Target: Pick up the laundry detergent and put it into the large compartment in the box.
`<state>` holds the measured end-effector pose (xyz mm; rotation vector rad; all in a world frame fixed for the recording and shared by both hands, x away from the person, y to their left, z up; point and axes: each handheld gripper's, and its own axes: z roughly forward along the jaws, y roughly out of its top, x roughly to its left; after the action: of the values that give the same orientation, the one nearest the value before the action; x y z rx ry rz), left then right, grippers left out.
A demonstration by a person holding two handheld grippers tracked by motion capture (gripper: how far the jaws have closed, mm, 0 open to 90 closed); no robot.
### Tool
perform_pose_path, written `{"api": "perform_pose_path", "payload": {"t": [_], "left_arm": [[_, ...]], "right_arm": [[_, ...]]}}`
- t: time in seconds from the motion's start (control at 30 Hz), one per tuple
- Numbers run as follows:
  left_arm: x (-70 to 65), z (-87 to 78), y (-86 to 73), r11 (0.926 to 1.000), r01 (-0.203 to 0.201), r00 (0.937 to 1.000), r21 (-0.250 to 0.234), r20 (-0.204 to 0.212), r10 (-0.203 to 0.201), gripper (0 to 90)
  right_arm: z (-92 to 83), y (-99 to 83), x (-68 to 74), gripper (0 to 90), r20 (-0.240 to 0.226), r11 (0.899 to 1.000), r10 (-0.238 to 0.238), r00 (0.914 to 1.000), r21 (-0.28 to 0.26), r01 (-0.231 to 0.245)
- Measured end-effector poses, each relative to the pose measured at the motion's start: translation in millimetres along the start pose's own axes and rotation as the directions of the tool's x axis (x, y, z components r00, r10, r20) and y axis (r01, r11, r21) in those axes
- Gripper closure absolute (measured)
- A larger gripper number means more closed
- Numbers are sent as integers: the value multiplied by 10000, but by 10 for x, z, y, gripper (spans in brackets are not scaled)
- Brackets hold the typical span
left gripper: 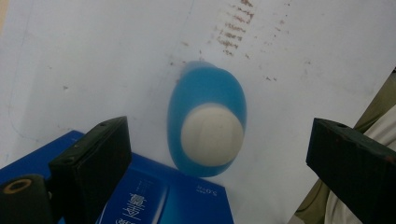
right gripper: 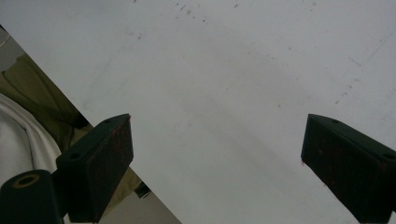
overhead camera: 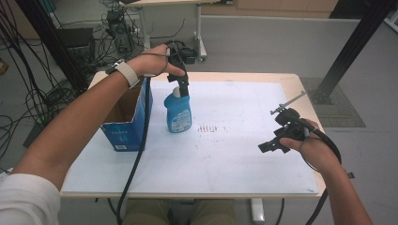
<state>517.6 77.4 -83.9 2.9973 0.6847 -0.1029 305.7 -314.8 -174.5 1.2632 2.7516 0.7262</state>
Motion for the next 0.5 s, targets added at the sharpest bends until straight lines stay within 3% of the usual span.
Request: {"api": "perform_pose_path", "payload": {"t": [0.5], "left_arm": [[-55,177,-14,9999,-54,9999,133,-129,56,70]], "right_arm": [[23,31,12,89,-40,10000,-53,10000,21,53]]}}
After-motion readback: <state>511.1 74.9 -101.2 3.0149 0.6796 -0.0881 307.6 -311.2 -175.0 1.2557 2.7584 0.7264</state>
